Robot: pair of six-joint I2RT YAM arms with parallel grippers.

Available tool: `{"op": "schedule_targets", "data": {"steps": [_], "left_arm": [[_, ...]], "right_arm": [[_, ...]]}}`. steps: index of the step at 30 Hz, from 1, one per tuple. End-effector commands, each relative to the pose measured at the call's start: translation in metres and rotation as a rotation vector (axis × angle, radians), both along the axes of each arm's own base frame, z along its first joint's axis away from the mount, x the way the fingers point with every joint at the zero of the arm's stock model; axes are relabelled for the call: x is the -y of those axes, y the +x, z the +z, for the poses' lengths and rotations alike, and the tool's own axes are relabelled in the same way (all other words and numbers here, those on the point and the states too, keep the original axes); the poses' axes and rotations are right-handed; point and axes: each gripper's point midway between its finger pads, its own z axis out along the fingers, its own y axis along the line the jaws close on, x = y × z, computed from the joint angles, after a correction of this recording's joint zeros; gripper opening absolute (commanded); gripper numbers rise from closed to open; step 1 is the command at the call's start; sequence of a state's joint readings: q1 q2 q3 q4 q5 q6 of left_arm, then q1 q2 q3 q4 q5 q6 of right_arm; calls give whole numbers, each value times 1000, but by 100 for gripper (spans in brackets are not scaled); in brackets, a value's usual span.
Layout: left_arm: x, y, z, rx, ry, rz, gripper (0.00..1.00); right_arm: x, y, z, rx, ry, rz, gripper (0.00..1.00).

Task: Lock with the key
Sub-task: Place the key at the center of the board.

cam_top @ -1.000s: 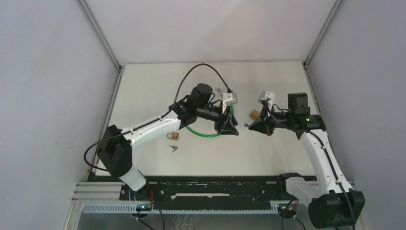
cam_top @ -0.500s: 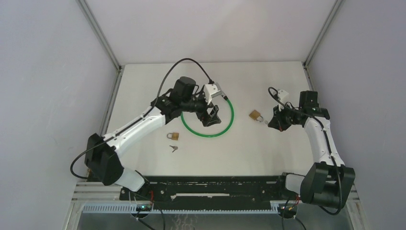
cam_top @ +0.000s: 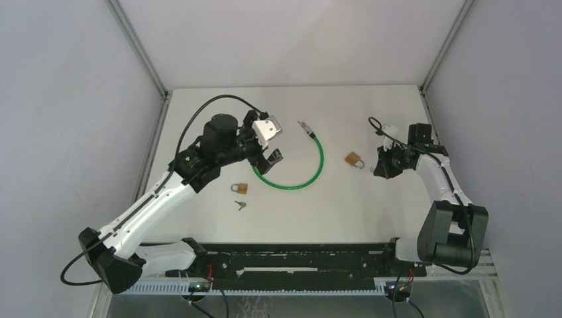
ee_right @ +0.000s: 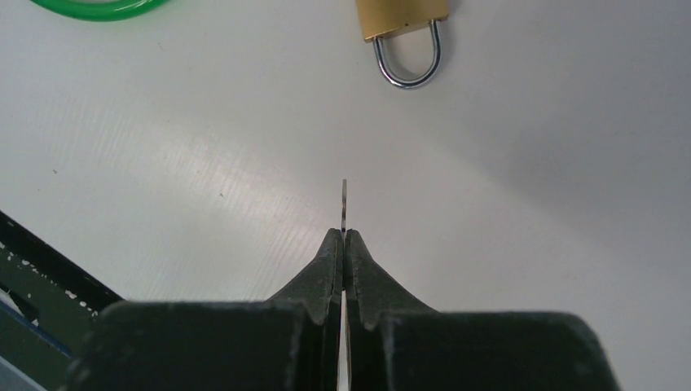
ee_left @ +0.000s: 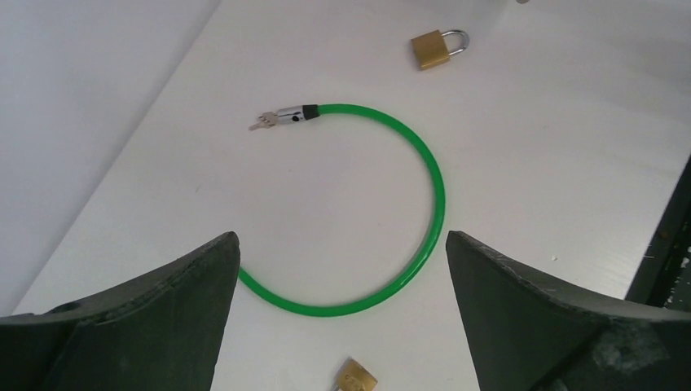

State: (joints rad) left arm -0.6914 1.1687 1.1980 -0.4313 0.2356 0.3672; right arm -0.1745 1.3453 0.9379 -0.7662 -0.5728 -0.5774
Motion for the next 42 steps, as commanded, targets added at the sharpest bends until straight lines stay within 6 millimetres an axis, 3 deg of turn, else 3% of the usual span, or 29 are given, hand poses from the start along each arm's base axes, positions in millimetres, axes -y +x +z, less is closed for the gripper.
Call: {"op": "schedule_targets", "data": {"steps": [1, 11, 26, 29, 36, 42], "left_arm": [[-19, 4, 4, 69, 20, 70, 100], [-35, 10, -7, 104, 62, 138, 100], [-37, 11, -19, 102, 85, 138, 100], [-39, 15, -22, 88, 88, 166, 100], [-41, 19, -29, 41, 73, 193, 100], [-51, 24, -39, 13, 83, 235, 100]], "right_arm": [[4, 9, -8, 8, -35, -47, 0], [5, 5, -32, -82, -29, -55, 0], [-27, 6, -66, -237, -105, 32, 6], [-30, 5, -72, -255, -125, 39, 16], [-27, 11, -66, -232, -154, 25, 50], [-32, 33, -26, -86, -157, 15, 63]]}}
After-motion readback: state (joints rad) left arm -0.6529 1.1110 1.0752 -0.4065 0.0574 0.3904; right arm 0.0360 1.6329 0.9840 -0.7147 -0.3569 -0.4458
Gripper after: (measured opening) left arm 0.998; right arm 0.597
